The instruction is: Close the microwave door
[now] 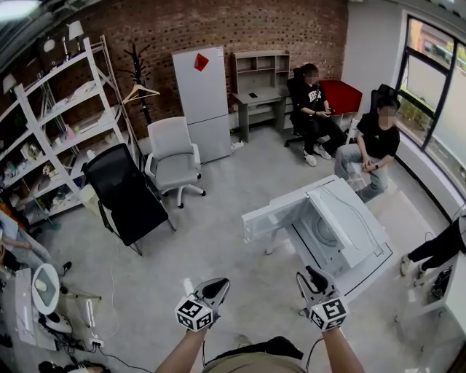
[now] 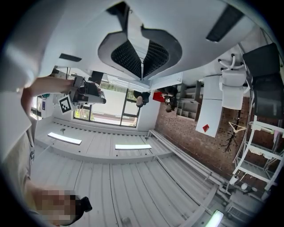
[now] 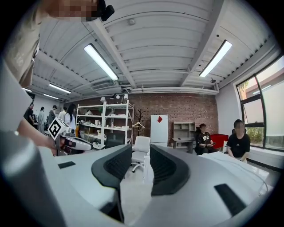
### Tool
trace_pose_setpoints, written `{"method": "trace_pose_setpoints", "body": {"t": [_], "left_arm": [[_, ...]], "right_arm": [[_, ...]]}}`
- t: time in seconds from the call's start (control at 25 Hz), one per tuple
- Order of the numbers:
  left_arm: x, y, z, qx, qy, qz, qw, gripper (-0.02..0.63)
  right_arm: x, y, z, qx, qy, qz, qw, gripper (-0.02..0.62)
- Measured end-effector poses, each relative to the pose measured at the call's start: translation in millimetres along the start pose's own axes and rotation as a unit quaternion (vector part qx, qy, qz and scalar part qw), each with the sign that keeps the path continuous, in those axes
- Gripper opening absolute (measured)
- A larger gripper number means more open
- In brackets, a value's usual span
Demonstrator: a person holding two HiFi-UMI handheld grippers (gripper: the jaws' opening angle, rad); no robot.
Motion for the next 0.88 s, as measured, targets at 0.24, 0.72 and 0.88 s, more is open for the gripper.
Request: {"method": "trace_pose_setpoints", "body": {"t": [0.24,0.72,0.88], "left_arm": [[-20.5,5.5,-14.1,-0.014,0.005,0.001,0.9999,0.005],[-31.2,20.2,-39.2,-0.076,0.002,0.001,0.9971,0.005],[-38.2,40.0,-46.0,-0.086,0.001,-0.001,0.9963,0.005]], "right_arm": [[-12.6,26.6,7.5,-0.016,-0.001,0.006,1.000,0.126],[-9.9,80.8,36.6,-0.074,-0.029,0.010,0.997,0.126],[-20.0,93.0,55.8,-0.088,-0.034,0.014,0.995,0.126]]}}
Point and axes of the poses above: the fingertips, and each gripper's own axes: y forward along the fingers, z to its right, x out of its underside, the point moved 4 cm from there along -y, backward along the fingers, and after that the axes turned 3 degrees about -y, right-handed, at the moved point
